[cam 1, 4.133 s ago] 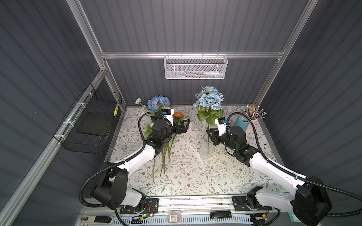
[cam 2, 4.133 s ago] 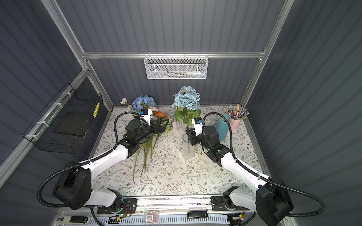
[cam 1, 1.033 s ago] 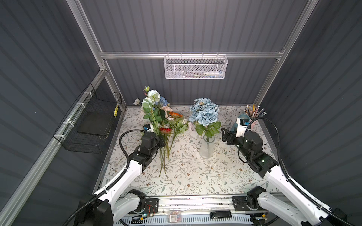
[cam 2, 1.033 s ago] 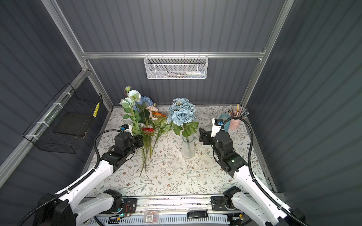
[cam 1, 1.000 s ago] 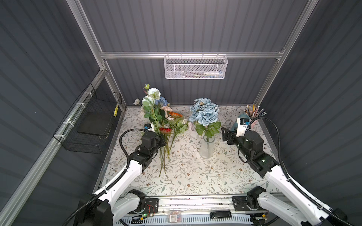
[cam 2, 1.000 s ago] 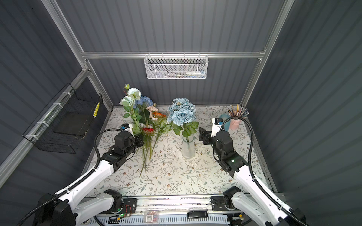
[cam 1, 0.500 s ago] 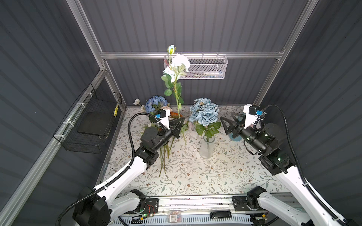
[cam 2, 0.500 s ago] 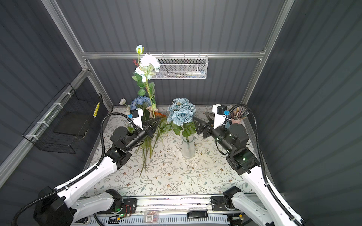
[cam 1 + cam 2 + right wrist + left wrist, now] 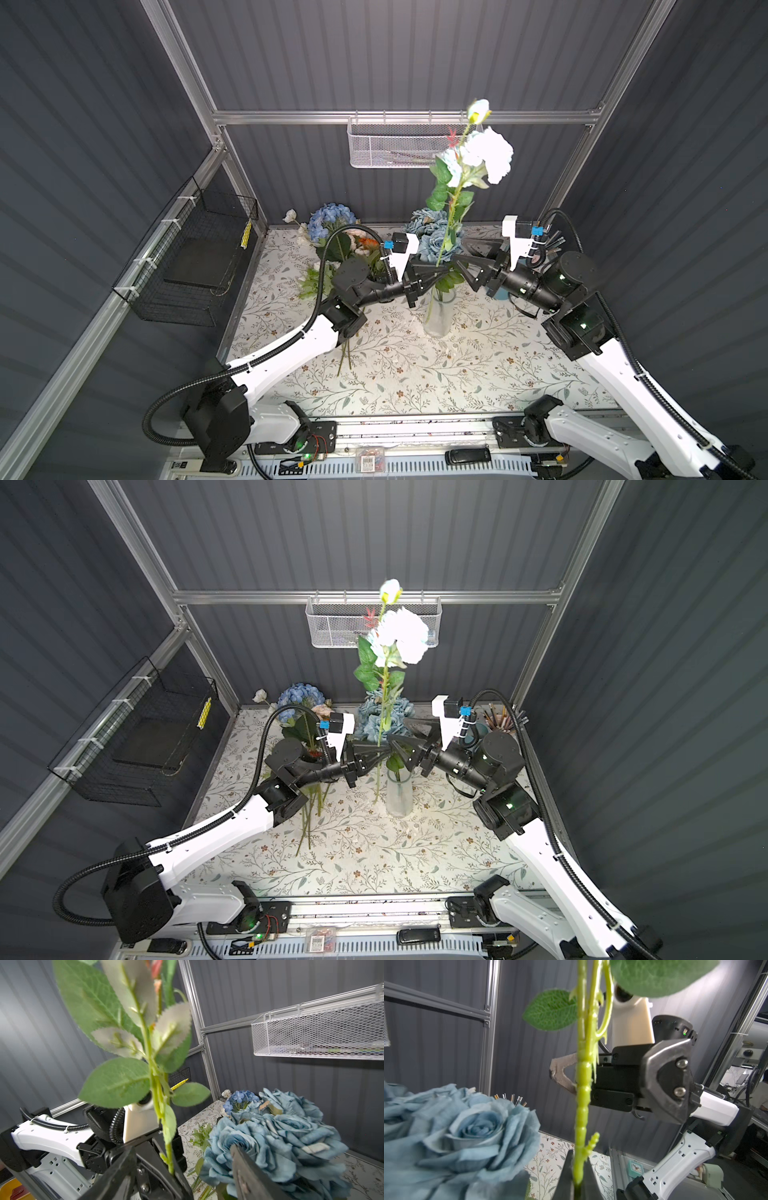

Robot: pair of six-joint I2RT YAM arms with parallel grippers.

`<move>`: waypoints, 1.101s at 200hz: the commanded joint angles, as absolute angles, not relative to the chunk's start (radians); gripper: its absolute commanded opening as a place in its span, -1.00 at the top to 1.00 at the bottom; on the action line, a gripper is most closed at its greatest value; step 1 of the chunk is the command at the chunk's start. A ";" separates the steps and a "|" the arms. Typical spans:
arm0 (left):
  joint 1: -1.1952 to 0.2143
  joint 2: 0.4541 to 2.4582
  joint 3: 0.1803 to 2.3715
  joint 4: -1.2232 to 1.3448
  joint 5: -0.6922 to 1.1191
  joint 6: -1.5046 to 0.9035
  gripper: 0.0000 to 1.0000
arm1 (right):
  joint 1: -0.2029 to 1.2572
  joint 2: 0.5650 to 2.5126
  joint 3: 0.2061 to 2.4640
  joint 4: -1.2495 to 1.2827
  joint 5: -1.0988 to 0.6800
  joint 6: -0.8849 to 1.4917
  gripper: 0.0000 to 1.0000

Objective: Arrange flowers in a vase
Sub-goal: Pass the flower.

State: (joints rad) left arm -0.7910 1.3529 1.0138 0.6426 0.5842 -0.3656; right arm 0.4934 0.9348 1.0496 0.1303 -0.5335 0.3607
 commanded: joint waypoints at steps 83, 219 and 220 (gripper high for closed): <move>-0.842 1.422 1.122 0.603 0.658 -0.297 1.00 | 0.502 0.953 1.043 0.140 -0.549 0.362 0.15; -0.801 1.345 1.020 0.572 0.561 -0.338 -0.99 | 0.500 0.843 0.997 0.030 -0.419 0.300 1.00; -0.798 1.343 1.018 0.574 0.561 -0.341 -0.99 | 0.500 0.841 0.996 0.027 -0.416 0.298 1.00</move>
